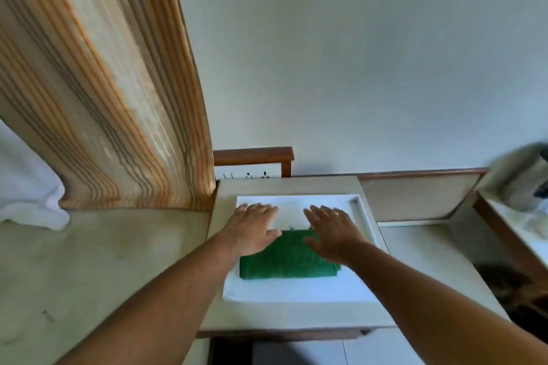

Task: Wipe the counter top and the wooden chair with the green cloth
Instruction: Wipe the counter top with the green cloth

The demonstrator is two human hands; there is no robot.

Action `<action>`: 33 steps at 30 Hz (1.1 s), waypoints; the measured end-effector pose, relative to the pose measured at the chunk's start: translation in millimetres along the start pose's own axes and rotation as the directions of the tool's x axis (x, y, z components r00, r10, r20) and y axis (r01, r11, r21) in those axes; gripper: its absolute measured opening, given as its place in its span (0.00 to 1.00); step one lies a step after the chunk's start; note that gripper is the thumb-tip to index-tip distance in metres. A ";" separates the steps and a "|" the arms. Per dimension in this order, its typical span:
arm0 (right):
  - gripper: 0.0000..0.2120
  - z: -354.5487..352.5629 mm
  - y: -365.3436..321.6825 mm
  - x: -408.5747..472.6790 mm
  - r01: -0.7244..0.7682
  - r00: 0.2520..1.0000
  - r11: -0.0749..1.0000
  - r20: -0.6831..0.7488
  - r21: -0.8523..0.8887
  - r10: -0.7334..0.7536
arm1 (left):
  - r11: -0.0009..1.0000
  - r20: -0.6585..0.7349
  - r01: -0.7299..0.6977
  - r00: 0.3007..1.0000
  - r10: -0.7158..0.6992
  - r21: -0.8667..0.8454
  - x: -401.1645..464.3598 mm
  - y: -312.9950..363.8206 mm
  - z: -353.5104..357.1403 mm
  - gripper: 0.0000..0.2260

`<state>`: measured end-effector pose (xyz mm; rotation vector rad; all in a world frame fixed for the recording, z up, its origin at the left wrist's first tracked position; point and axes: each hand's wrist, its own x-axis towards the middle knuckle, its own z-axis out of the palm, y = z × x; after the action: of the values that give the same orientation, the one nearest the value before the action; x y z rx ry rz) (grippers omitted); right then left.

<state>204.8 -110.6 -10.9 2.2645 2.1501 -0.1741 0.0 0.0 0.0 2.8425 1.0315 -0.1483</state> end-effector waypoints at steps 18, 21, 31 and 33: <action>0.14 -21.8 16.0 63.6 -0.066 0.729 0.888 0.630 0.454 -0.268 | 0.821 0.570 0.338 0.821 -0.019 -0.460 16.0 -7.2 -7.3 0.21; 0.14 -57.5 2.8 70.2 -0.235 0.693 0.654 0.596 0.719 -0.406 | 0.656 0.522 0.426 0.851 -0.056 -0.623 -14.2 -38.2 -37.9 0.18; 0.15 -69.1 -187.8 115.6 -0.243 0.782 0.230 0.331 0.942 -0.528 | -0.337 0.266 0.096 0.821 -0.506 -0.937 -225.4 -198.5 -33.7 0.20; 0.15 -39.3 -237.2 119.2 -0.204 0.807 0.385 0.377 0.900 -0.454 | -0.375 0.385 0.171 0.678 -0.626 -0.911 -250.1 -215.2 4.6 0.12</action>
<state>-22.9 24.4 33.1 1.7727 2.0081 -2.2905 -329.7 5.3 12.3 0.7770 1.3044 0.7905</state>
